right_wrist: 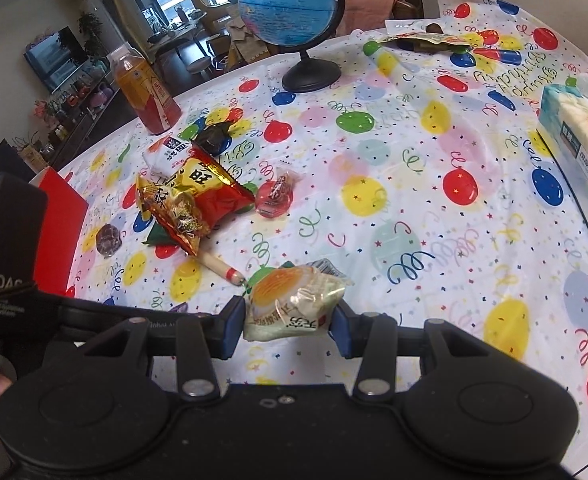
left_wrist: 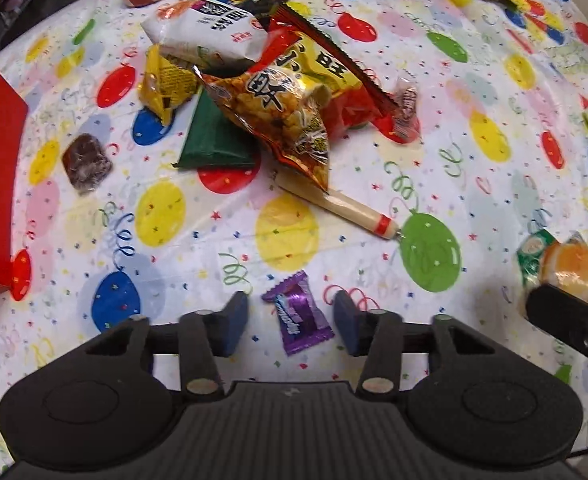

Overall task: Organize snacks
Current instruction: 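Grasp the purple candy with the left gripper while the right grasps the egg-yolk pastry, then carry the purple candy and egg-yolk pastry with both grippers over the red box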

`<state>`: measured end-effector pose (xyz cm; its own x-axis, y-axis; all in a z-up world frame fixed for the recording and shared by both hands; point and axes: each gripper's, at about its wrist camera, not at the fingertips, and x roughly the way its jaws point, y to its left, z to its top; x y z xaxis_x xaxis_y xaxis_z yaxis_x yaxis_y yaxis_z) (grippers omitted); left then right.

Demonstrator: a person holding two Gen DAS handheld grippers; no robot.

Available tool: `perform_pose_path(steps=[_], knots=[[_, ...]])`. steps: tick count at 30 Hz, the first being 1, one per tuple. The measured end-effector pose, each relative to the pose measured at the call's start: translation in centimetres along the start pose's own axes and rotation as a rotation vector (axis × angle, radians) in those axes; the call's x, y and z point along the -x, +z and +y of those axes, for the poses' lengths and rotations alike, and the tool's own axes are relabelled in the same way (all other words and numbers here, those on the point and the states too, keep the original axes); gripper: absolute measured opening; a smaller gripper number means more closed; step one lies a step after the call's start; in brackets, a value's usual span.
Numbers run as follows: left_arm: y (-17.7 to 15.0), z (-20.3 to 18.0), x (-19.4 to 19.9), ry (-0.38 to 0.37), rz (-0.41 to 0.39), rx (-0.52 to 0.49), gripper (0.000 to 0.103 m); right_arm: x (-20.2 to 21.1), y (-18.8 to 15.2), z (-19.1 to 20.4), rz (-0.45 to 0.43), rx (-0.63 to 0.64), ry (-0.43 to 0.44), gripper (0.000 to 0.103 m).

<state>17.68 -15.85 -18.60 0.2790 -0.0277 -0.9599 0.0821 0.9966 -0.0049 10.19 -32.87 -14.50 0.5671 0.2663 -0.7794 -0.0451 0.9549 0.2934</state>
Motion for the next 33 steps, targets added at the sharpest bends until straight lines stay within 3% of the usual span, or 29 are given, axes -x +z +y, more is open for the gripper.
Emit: perform_pose_path(steps=[1, 6, 13, 19, 33], knots=[[0.0, -0.1, 0.1, -0.001, -0.001, -0.007, 0.032, 0.0, -0.1, 0.0, 0.000, 0.000, -0.001, 0.043], [-0.4, -0.3, 0.2, -0.015, -0.008, -0.043, 0.022, -0.1, -0.3, 0.1, 0.004, -0.004, -0.001, 0.043], [-0.7, 2.8, 0.5, -0.068, -0.006, 0.016, 0.021, 0.2, -0.5, 0.9, 0.003, 0.003, 0.001, 0.043], [-1.3, 6.0, 2.8, -0.084, -0.049, 0.056, 0.021, 0.6, -0.3, 2.8, -0.004, 0.028, 0.018, 0.043], [-2.0, 16.1, 10.4, -0.085, -0.170, 0.122, 0.021, 1.6, 1.2, 13.3, -0.031, 0.156, 0.103, 0.043]])
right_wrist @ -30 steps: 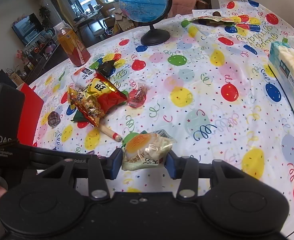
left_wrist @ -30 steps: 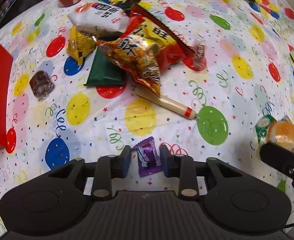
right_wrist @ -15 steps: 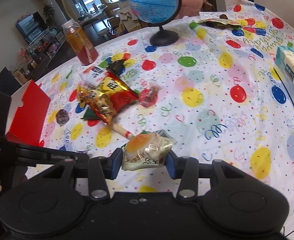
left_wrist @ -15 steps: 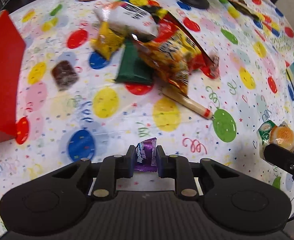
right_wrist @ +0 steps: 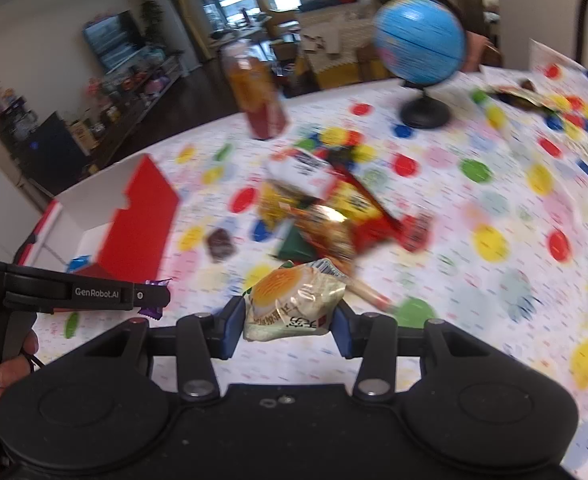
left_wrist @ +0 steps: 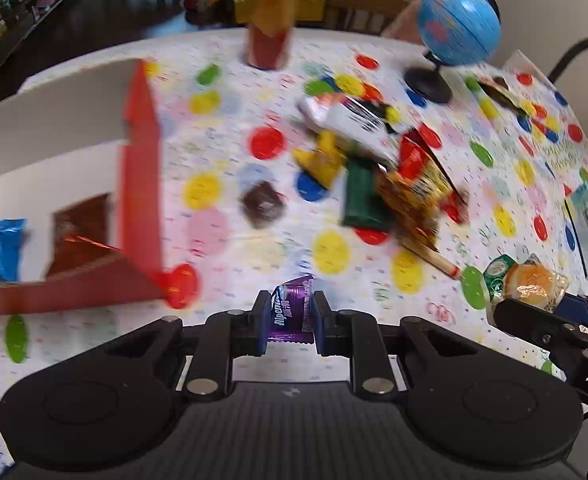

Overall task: Organize snacks
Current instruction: 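Carry the purple candy and egg-yolk pastry with both grippers over the red box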

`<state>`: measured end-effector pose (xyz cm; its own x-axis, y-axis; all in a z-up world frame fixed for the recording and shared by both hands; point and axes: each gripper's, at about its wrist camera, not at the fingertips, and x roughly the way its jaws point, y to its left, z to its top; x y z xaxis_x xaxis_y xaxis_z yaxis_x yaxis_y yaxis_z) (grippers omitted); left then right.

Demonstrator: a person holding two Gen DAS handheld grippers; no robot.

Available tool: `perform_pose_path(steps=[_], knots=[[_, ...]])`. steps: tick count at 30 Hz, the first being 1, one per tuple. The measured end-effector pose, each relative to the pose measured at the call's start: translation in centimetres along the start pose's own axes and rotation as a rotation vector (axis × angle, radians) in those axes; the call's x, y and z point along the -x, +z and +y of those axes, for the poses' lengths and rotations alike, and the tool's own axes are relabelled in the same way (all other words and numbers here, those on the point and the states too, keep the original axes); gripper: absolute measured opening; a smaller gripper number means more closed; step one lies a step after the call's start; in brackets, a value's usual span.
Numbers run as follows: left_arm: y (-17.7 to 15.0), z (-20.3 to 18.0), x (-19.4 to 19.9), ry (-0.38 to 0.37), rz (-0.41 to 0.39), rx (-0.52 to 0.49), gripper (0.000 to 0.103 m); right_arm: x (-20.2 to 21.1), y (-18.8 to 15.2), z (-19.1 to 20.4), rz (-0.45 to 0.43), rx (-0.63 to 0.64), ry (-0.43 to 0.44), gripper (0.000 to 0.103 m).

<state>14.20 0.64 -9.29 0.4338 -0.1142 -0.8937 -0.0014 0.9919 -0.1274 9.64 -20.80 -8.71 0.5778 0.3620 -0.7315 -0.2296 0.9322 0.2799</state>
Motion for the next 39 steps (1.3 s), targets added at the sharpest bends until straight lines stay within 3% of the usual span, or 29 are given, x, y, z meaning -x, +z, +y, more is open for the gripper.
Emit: perform_pose_path(steps=[20, 29, 39], knots=[[3.5, 17.3, 6.8, 0.115, -0.154, 0.088, 0.021, -7.4, 6.0, 19.4, 0.003, 0.231, 0.125, 0.044], [5.5, 23.4, 5.3, 0.189, -0.141, 0.081, 0.021, -12.6, 6.7, 23.9, 0.050, 0.246, 0.117, 0.044], [7.4, 26.8, 0.2, 0.195, -0.048, 0.060, 0.021, -18.4, 7.0, 26.7, 0.122, 0.294, 0.066, 0.044]])
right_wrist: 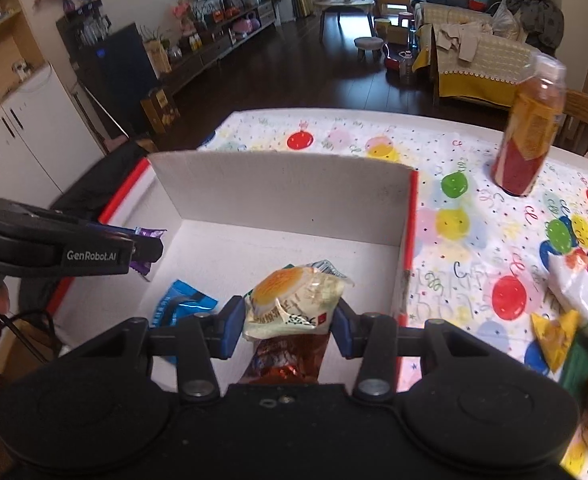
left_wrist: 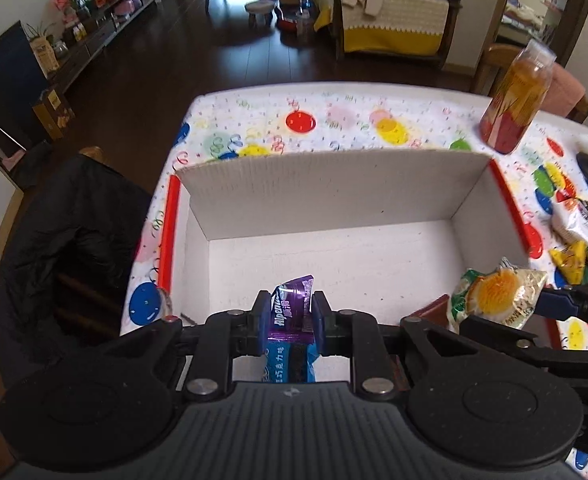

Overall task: Organize snacks
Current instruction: 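Carry the purple candy and egg-yolk pastry with both grippers over the red box, then open both grippers to drop the candy and pastry into the box, then withdraw both tools from the box back toward the snack pile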

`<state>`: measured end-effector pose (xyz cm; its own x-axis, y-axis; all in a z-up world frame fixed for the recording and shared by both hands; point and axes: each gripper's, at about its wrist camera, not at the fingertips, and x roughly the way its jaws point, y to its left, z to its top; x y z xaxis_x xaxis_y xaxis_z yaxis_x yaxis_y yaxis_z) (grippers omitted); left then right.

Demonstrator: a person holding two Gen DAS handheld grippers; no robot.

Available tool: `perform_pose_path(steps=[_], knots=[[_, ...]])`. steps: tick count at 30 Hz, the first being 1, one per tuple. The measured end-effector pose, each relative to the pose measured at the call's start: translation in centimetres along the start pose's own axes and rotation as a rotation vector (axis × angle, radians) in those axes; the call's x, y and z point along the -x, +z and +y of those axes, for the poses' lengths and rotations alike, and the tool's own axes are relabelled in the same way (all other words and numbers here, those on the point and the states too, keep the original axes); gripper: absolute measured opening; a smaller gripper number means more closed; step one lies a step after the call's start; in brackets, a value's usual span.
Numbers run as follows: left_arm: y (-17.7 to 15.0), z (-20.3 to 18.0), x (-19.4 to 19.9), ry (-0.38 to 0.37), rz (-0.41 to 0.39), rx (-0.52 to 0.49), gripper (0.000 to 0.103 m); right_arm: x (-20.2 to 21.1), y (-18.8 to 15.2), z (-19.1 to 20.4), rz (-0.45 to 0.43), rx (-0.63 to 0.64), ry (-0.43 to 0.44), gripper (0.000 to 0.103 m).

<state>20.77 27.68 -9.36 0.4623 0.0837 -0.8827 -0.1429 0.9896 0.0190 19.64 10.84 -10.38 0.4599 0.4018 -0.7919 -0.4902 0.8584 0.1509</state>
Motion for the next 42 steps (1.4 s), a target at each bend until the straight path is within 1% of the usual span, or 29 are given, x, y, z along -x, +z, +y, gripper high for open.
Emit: perform_pose_path(steps=[2, 8, 11, 13, 15, 17, 20, 22, 24, 31, 37, 39, 42], knots=[[0.2, -0.1, -1.0, -0.005, 0.020, -0.008, 0.021, -1.0, 0.3, 0.1, 0.011, 0.004, -0.007, 0.044], [0.6, -0.7, -3.6, 0.013, 0.095, -0.029, 0.021, -3.0, 0.6, 0.1, 0.054, 0.020, -0.019, 0.044], [0.8, -0.8, -4.4, 0.016, 0.131, -0.029, 0.021, -3.3, 0.6, 0.3, 0.055, 0.026, -0.019, 0.045], [0.9, -1.0, -4.9, 0.032, 0.157, -0.037, 0.021, -3.4, 0.6, 0.4, 0.060, 0.031, -0.017, 0.045], [0.9, -1.1, -5.1, 0.036, 0.176, -0.035, 0.021, -3.5, 0.7, 0.3, 0.064, 0.033, -0.014, 0.043], [0.9, -1.0, -5.3, 0.040, 0.186, -0.033, 0.024, -3.5, 0.6, 0.3, 0.069, 0.029, -0.009, 0.044], [0.9, -1.0, -5.1, 0.039, 0.191, -0.028, 0.033, -3.3, 0.5, 0.1, 0.071, 0.023, -0.006, 0.044], [0.8, -1.0, -4.8, 0.038, 0.184, -0.021, 0.045, -3.1, 0.3, 0.0, 0.068, 0.020, -0.005, 0.045], [0.8, -1.0, -4.2, 0.040, 0.168, -0.016, 0.049, -2.7, 0.2, -0.1, 0.063, 0.014, -0.001, 0.046], [0.4, -1.0, -1.6, 0.029, 0.109, -0.008, 0.050, -0.2, 0.1, -0.4, 0.021, -0.004, 0.020, 0.056], [-0.3, -1.2, 1.6, 0.016, 0.031, -0.010, 0.050, 2.7, -0.2, -0.4, -0.026, -0.024, 0.042, 0.064], [-0.6, -1.5, 2.8, 0.006, 0.002, -0.014, 0.050, 3.7, -0.4, -0.4, -0.040, -0.026, 0.046, 0.065], [-1.1, -2.0, 4.7, -0.001, -0.047, -0.031, 0.050, 5.2, -0.8, -0.6, -0.068, -0.032, 0.046, 0.073]])
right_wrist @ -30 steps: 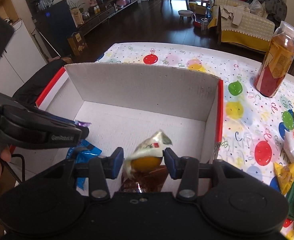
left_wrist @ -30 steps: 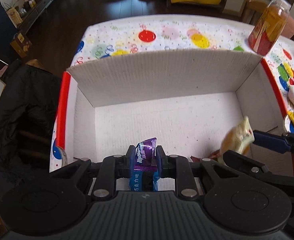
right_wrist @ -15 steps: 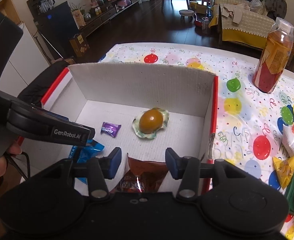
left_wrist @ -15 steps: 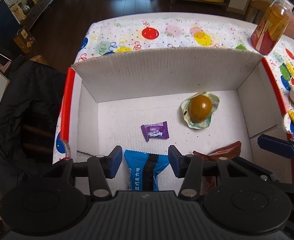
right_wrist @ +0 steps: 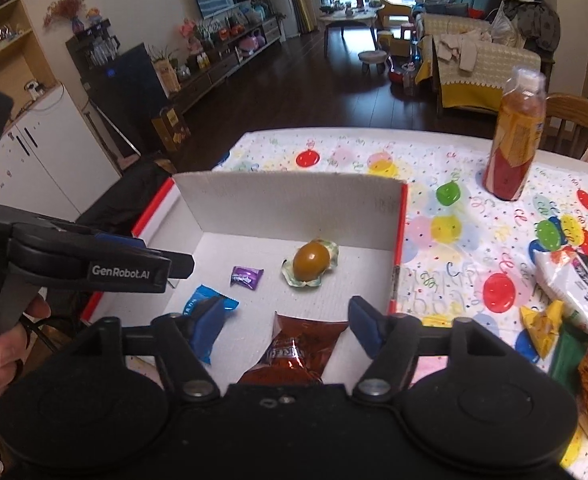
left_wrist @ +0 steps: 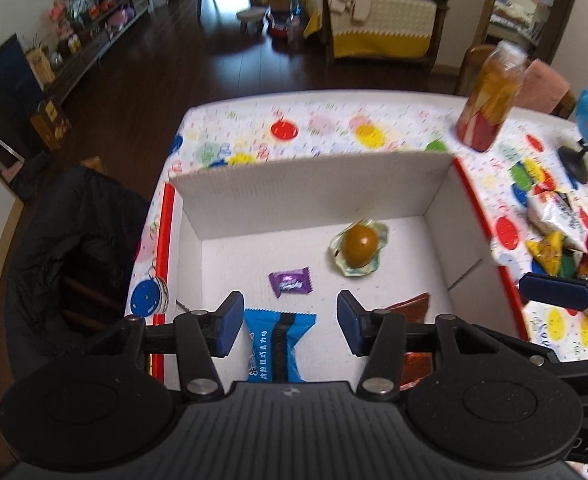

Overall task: Organize snacks
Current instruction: 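Withdraw both tools from the box back toward the snack pile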

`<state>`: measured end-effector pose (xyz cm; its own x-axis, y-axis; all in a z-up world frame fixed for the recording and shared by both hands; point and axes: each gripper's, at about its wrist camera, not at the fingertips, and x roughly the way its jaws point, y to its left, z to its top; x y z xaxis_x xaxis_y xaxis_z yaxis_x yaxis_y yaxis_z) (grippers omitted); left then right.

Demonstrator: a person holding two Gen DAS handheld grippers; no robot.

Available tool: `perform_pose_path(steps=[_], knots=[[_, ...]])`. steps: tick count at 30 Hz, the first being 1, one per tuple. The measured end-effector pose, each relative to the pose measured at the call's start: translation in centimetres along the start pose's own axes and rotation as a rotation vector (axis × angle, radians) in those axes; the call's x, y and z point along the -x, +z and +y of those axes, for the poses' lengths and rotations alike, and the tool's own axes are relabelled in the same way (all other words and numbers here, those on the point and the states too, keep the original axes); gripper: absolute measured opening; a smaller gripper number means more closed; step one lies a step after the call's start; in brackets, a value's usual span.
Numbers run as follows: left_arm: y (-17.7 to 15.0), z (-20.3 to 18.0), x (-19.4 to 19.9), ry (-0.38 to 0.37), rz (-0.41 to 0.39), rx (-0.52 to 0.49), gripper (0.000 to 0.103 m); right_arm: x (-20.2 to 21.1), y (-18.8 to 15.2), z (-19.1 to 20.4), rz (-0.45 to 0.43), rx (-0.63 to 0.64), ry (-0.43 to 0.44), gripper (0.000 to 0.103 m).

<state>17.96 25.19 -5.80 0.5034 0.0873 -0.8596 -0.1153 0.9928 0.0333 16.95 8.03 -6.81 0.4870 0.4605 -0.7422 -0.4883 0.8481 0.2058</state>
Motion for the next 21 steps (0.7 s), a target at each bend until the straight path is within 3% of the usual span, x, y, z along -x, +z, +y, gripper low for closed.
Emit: perform_pose_path(steps=[4, 9, 13, 16, 21], knots=[[-0.5, -0.8, 2.2, -0.025, -0.059, -0.004, 0.061, 2.3, -0.6, -0.2, -0.039, -0.002, 0.006, 0.080], [-1.4, -2.4, 4.3, -0.050, -0.107, -0.026, 0.062, 5.2, -1.5, -0.8, -0.084, -0.016, 0.001, 0.085], [-2.0, -4.1, 5.4, -0.075, -0.116, -0.048, 0.069, 7.2, -2.5, -1.7, -0.118, -0.027, -0.022, 0.091], [-2.6, -5.4, 6.1, -0.098, -0.123, -0.057, 0.073, 8.5, -3.4, -2.9, -0.128, -0.041, -0.032, 0.103], [-3.7, -7.9, 6.8, -0.126, -0.139, -0.067, 0.084, 10.6, -5.5, -5.6, -0.135, -0.066, -0.051, 0.103]])
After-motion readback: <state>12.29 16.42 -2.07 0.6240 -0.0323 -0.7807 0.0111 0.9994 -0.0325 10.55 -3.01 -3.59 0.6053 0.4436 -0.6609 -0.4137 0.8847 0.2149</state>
